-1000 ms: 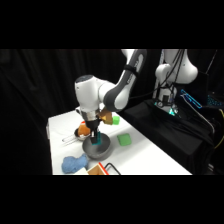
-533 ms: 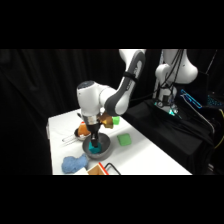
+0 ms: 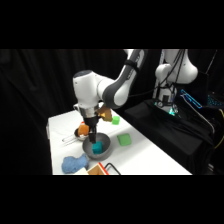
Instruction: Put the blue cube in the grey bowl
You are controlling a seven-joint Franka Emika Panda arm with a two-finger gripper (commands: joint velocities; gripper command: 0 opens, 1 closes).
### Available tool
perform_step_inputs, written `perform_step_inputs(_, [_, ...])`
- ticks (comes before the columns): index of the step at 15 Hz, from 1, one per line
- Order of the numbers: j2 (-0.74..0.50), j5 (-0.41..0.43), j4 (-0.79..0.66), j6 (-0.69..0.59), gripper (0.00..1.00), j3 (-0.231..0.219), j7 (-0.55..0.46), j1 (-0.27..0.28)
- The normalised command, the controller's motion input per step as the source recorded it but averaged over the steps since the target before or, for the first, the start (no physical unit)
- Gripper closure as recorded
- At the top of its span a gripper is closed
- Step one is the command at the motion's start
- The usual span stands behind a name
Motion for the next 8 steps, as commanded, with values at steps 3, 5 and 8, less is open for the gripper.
perform_step_inputs(3, [-0.51, 0.063, -0.06, -0.61, 0.0, 0.045, -0.22, -0.036])
perform_step_inputs(5, [-0.42, 0.091, 0.02, -0.59, 0.0, 0.082, -0.26, -0.07])
perform_step_inputs(8, [-0.28, 0.099, 0.13, -0.6, 0.0, 0.085, -0.19, -0.073])
